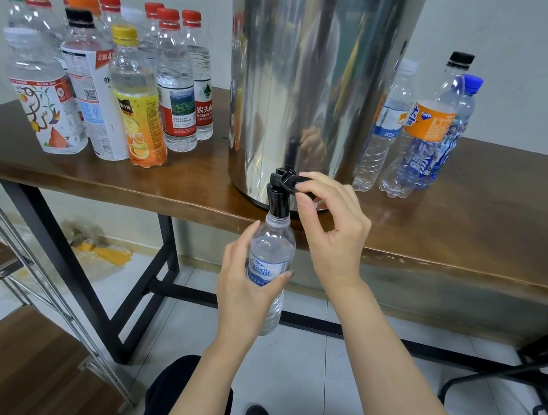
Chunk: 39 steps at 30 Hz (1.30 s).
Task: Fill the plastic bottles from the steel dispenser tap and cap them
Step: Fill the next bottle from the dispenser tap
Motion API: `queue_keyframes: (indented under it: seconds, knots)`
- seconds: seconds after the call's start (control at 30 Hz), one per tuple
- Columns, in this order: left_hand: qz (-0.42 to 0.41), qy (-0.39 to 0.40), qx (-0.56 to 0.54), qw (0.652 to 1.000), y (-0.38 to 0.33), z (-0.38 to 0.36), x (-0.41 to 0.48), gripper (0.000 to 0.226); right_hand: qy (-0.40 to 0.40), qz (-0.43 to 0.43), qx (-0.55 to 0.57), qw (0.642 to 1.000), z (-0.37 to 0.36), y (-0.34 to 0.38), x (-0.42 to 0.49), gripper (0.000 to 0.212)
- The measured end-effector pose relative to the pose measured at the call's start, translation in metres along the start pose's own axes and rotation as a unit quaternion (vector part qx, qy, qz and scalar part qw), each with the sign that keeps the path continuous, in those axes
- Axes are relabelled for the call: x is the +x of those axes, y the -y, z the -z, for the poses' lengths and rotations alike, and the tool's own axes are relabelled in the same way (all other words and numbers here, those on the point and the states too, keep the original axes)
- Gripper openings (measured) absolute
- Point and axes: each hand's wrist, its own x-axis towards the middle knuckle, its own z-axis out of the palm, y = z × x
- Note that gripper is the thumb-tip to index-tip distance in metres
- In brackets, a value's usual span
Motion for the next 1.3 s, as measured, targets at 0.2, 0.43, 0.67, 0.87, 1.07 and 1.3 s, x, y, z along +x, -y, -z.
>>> queue_keyframes:
  seconds: [0.2, 0.43, 0.67, 0.87, 1.07, 1.3]
  knots:
    - [0.004, 0.001, -0.005, 1.000, -0.001, 0.001, 0.000, 0.087, 0.016, -0.018, 0.008, 1.000, 0.002, 0.001, -0.001, 0.029]
    - [0.003, 0.005, -0.008, 1.000, 0.001, 0.002, 0.000, 0.088, 0.075, 0.007, -0.043, 0.996, 0.016, 0.002, 0.004, 0.029]
    - [0.006, 0.006, -0.015, 1.000, 0.002, 0.002, 0.001, 0.088, 0.095, 0.033, -0.082, 0.992, 0.023, 0.005, 0.009, 0.025]
    - [0.006, 0.010, -0.017, 1.000, 0.000, 0.002, 0.001, 0.087, 0.106, 0.040, -0.093, 0.989, 0.025, 0.007, 0.015, 0.025]
    - [0.008, 0.012, -0.024, 1.000, -0.001, 0.003, 0.002, 0.087, 0.145, 0.042, -0.086, 0.985, 0.031, 0.014, 0.024, 0.031]
    - [0.007, 0.014, -0.029, 0.999, 0.000, 0.003, 0.003, 0.087, 0.162, 0.065, -0.090, 0.981, 0.033, 0.016, 0.030, 0.025]
